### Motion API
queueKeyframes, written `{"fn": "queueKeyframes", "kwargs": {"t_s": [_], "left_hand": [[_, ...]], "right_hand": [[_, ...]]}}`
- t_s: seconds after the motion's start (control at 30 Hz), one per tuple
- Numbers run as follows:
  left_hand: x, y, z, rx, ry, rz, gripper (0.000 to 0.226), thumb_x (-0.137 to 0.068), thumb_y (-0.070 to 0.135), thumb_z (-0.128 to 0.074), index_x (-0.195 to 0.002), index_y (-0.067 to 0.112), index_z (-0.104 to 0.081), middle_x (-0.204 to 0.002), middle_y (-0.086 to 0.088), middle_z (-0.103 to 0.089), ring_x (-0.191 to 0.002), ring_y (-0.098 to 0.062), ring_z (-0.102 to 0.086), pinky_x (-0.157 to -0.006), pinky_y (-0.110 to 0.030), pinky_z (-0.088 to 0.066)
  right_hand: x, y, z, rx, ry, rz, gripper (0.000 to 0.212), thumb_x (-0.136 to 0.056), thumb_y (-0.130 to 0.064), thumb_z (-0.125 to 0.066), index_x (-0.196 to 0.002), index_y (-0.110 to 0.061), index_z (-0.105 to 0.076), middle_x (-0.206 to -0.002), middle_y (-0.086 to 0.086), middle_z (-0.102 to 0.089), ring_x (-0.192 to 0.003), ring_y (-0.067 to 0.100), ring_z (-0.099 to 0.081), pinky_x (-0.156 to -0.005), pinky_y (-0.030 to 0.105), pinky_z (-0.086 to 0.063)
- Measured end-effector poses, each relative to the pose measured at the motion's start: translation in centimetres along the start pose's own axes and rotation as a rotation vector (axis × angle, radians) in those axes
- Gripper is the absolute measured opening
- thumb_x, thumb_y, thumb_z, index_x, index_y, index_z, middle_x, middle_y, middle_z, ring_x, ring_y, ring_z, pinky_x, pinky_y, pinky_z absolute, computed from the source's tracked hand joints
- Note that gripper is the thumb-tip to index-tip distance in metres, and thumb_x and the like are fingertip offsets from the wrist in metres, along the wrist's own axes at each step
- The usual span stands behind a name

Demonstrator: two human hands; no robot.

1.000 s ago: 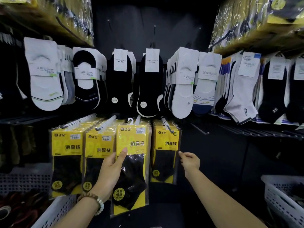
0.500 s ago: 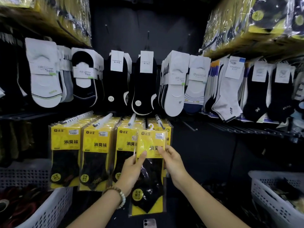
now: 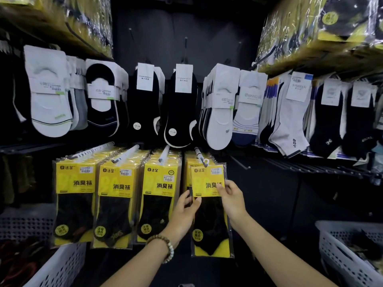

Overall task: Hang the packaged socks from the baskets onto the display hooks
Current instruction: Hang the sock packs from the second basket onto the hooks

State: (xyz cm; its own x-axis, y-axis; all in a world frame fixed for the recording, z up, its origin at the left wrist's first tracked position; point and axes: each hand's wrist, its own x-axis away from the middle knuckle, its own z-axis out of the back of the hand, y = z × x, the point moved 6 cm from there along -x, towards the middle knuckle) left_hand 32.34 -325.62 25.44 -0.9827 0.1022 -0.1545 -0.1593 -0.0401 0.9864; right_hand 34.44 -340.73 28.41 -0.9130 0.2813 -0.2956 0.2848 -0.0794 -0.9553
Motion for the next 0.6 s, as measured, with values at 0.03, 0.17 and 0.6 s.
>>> {"fn": "queueKeyframes", "kwargs": {"t_s": [0.03,0.17,0.6], "left_hand": [[-0.4,-0.2,0.1,-0.003,0.014,-0.004,0.063,-0.094,0.040,-0.049,-0.149,0.022,-0.022,-0.148,0.002,-0.037,-0.115,-0.004,-0.041,-0.091,-0.021,-0.033],[-2.6,-1.5,0.5,-0.025,0.046,0.006,0.064,-0.094,0.043,-0.047,-0.149,0.025,-0.020,-0.152,0.003,-0.030,-0.134,-0.014,-0.035,-0.094,-0.022,-0.030],[-6.1,-4.3,0.2,-0.170,0.090,-0.015,0.075,-0.090,0.056,-0.046,-0.150,0.030,-0.010,-0.156,0.007,-0.020,-0.141,-0.013,-0.024,-0.114,-0.040,-0.026]], "right_hand": [[-0.5,0.3,-0.4,0.004,-0.005,-0.003,0.010,-0.097,-0.013,-0.052,-0.093,-0.016,-0.061,-0.091,0.000,-0.070,-0.085,0.012,-0.066,-0.078,0.025,-0.052],[-2.6,2.2,-1.4,0.015,0.016,-0.043,0.011,-0.095,-0.014,-0.055,-0.098,-0.008,-0.063,-0.091,0.003,-0.070,-0.080,0.010,-0.065,-0.069,0.017,-0.052],[-4.0,7.3,-0.2,0.030,0.124,-0.226,0.032,-0.089,-0.027,-0.064,-0.114,-0.007,-0.060,-0.113,0.007,-0.062,-0.101,0.017,-0.058,-0.087,0.028,-0.046]]}}
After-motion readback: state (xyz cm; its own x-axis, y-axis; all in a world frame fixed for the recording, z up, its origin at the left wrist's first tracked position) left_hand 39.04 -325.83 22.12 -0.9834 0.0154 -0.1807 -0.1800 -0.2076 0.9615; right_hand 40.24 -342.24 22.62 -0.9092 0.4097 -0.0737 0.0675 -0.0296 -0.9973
